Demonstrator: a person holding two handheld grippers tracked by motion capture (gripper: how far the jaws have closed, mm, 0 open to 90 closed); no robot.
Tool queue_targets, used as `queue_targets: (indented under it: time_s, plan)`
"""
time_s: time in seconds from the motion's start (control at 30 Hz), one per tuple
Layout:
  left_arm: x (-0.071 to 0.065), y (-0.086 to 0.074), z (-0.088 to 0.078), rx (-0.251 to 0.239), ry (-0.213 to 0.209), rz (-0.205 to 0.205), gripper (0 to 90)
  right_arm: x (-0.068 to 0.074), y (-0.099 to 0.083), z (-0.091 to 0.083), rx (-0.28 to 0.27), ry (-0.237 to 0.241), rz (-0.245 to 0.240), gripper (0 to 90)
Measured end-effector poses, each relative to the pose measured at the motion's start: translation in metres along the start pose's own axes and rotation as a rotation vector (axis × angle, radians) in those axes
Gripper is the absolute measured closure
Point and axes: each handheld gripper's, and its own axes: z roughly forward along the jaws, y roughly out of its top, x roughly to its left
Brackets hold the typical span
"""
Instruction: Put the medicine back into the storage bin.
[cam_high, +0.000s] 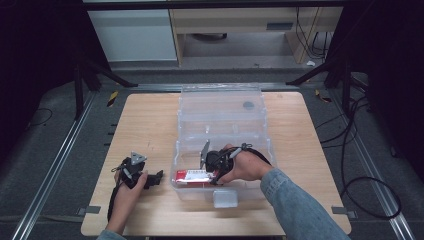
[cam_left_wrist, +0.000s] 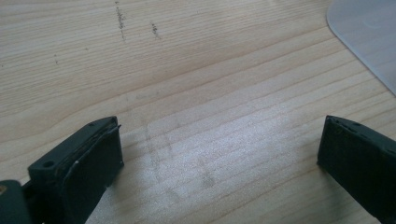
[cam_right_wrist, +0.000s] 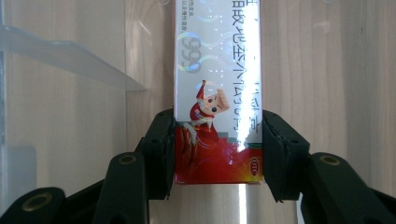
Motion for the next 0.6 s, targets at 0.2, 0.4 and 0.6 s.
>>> queue_targets:
  time_s: [0.2, 0.4, 0.6]
  plan:
    - [0.0, 0.0, 0.0, -0.002, 0.001, -0.002, 0.0, 0.0, -0.001, 0.005, 0.003, 0.007, 0.003, 51.1]
    - [0.0, 0.0, 0.0, -0.002, 0.0, -0.001, 0.0, -0.002, -0.001, 0.01, 0.019, 0.018, 0.003, 51.0]
    - [0.0, 0.0, 0.0, -0.002, 0.0, -0.002, 0.0, -0.002, -0.002, 0.016, 0.024, 0.028, 0.012, 50.9]
